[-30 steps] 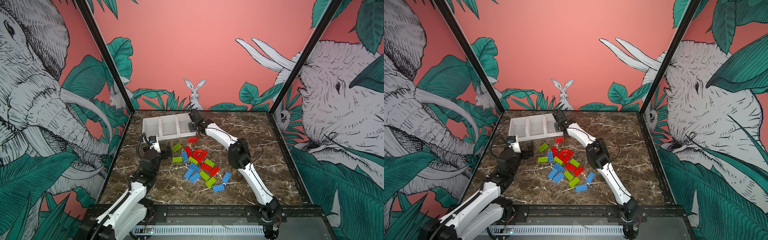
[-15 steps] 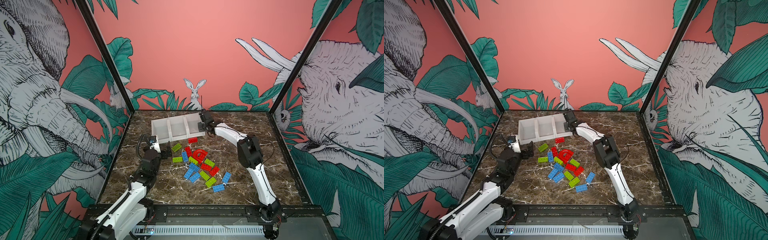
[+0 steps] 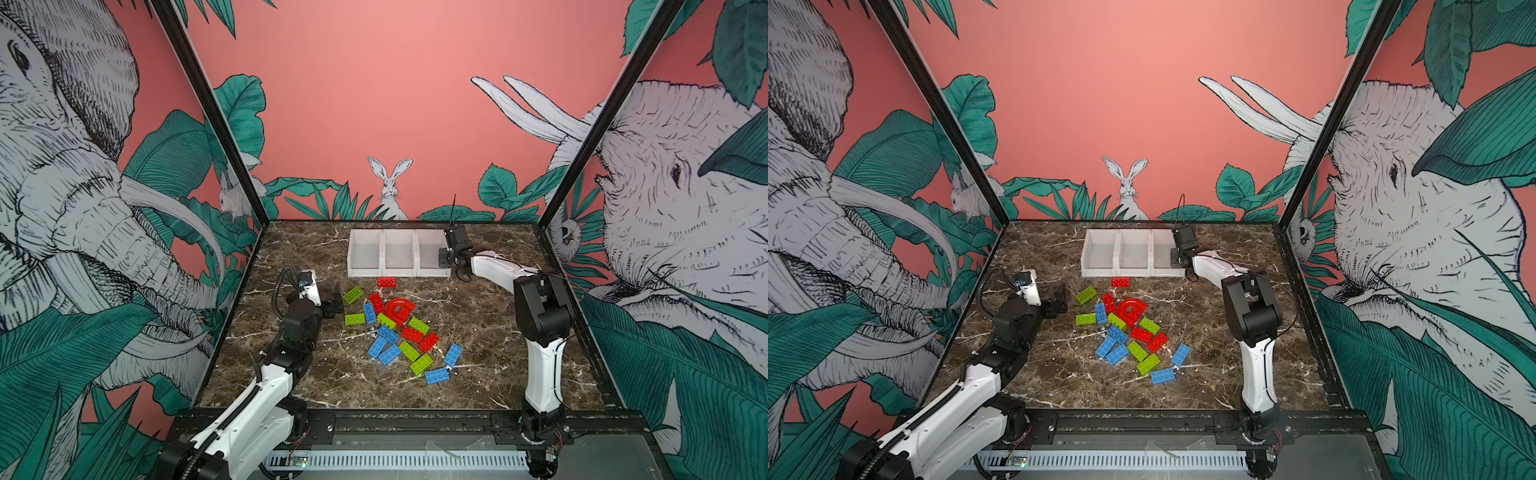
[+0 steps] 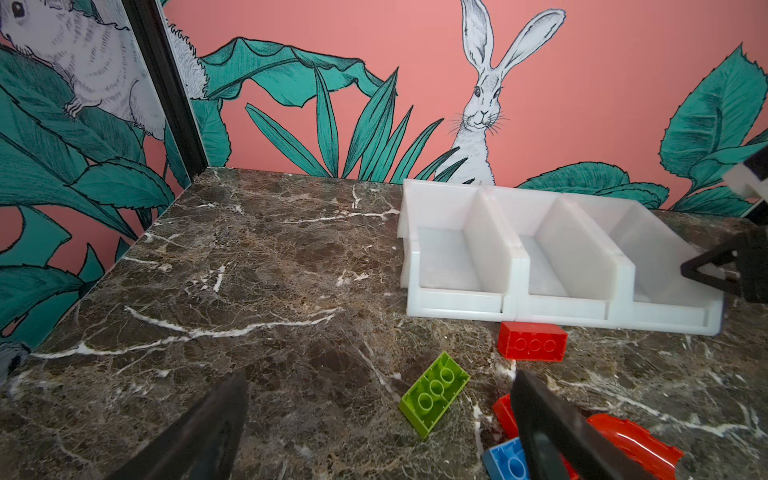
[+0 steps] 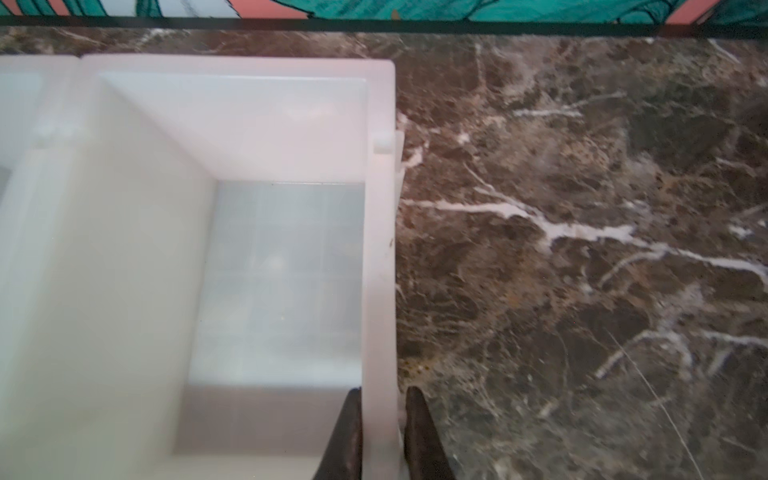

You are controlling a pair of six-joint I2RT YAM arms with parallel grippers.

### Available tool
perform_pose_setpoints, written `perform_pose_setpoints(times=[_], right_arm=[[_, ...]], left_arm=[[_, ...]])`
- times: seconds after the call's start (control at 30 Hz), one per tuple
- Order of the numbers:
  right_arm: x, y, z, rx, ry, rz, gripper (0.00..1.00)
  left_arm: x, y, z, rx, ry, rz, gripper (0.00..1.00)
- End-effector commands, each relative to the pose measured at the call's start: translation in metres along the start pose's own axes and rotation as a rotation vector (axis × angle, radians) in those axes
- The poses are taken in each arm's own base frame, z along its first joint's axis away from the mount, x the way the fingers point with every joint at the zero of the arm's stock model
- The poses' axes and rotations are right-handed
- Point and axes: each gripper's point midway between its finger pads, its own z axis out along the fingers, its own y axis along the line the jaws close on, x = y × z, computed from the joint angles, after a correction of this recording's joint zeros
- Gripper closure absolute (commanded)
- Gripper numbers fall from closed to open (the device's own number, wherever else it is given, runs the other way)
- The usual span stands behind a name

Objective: Sort the legos into containers by color
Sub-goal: 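Move the right gripper back toward the brick pile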

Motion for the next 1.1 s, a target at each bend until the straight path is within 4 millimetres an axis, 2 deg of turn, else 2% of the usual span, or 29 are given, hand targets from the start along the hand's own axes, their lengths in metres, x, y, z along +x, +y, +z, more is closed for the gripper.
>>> perform_pose_setpoints(times=[0.0,0.23,0.4,0.43,0.47,0.53,0.63,0.73,0.77,0.8,0.87,0.93,1.07], right_arm=[[0.005,-0.020,-0.014,0.013,-0.004,0.005,1.00],[0.036,-0.056,-0.033,0.074,0.029,-0.005,0.98],[0.049,-0.072,-0.041,0.098,0.042,0.002,0.88],[0.049,-0.074,-0.042,0.098,0.039,0.006,0.82],[0.049,-0.076,-0.044,0.098,0.037,0.008,0.69],[0.046,-0.076,-0.050,0.091,0.028,0.007,0.61],[0.036,-0.075,-0.069,0.072,-0.014,0.020,0.47],[0.028,-0.076,-0.093,0.057,-0.051,0.036,0.40],[0.020,-0.076,-0.115,0.039,-0.091,0.052,0.39],[0.020,-0.075,-0.126,0.022,-0.099,0.067,0.38],[0.028,-0.070,-0.152,-0.036,-0.104,0.101,0.37],[0.047,-0.065,-0.176,-0.065,-0.089,0.128,0.36],[0.110,-0.036,-0.200,-0.136,0.021,0.105,0.35]], left_arm=[[0.007,0.004,-0.002,-0.013,0.013,-0.005,0.01],[0.008,0.003,-0.002,-0.009,0.014,0.001,0.01],[0.007,0.003,-0.002,-0.007,0.009,-0.003,0.01],[0.008,0.004,-0.002,-0.008,0.010,-0.004,0.01],[0.007,0.004,-0.002,-0.009,0.009,-0.004,0.01],[0.008,0.004,-0.002,-0.009,0.012,-0.002,0.01],[0.009,0.004,-0.002,-0.010,0.013,-0.003,0.01],[0.008,0.003,-0.002,-0.004,0.012,-0.003,0.01],[0.008,0.002,-0.002,-0.002,0.013,-0.001,0.01],[0.008,0.002,-0.002,0.000,0.011,-0.003,0.01],[0.007,0.000,-0.002,0.013,0.009,-0.004,0.01],[0.008,-0.003,-0.002,0.025,0.013,-0.003,0.01],[0.008,-0.007,0.000,0.048,0.020,-0.001,0.01]])
